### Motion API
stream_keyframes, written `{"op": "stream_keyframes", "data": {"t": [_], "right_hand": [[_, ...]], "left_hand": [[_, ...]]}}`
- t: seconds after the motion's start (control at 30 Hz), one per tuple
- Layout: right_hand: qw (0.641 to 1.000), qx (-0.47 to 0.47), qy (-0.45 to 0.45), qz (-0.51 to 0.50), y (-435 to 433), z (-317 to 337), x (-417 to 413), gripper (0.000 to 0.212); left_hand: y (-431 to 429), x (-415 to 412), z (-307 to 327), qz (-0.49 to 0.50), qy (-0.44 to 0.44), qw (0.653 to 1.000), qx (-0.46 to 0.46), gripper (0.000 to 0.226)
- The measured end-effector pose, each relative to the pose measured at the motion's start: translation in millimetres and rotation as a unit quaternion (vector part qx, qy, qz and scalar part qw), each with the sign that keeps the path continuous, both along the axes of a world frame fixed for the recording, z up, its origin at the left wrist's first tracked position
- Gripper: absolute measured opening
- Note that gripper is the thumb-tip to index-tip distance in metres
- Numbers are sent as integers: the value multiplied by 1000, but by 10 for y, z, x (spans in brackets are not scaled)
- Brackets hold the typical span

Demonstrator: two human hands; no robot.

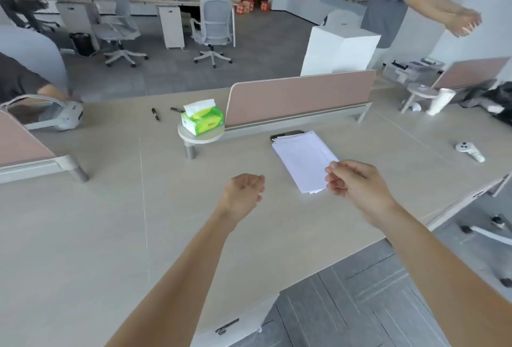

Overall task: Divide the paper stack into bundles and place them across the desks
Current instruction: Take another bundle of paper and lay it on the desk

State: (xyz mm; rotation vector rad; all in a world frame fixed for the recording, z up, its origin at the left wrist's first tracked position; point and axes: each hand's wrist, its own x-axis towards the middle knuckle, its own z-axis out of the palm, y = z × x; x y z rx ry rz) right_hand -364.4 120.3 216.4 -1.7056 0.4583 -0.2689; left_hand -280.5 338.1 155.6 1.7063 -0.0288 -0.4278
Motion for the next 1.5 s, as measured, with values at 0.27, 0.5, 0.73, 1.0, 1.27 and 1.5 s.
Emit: {"op": "stream_keyframes", "data": {"t": [0.27,0.5,0.73,1.0,1.27,1.5], "right_hand": [[998,34,56,1,-1509,-245,680,16],[990,-17,137,28,-2163,-454,1407,21],[978,-51,198,46,-2632,-769,2027,22],[958,-59,262,102,-3365,-1429,3048,24],[920,-141,310,193,-3730,-2109,3848,31],[901,-134,340,234,-3762,-2466,4048,34]], "left_hand": [[-1336,521,-136,110,153,976,-110,36],[-1819,1083,-411,185,203,953,-131,38],[-2353,1608,-731,177,219,955,-91,19],[-2947,2270,-1350,226,231,945,48,20],[-3488,2743,-1753,303,297,893,148,49],[-3727,2887,-1889,317,322,871,192,51]]}}
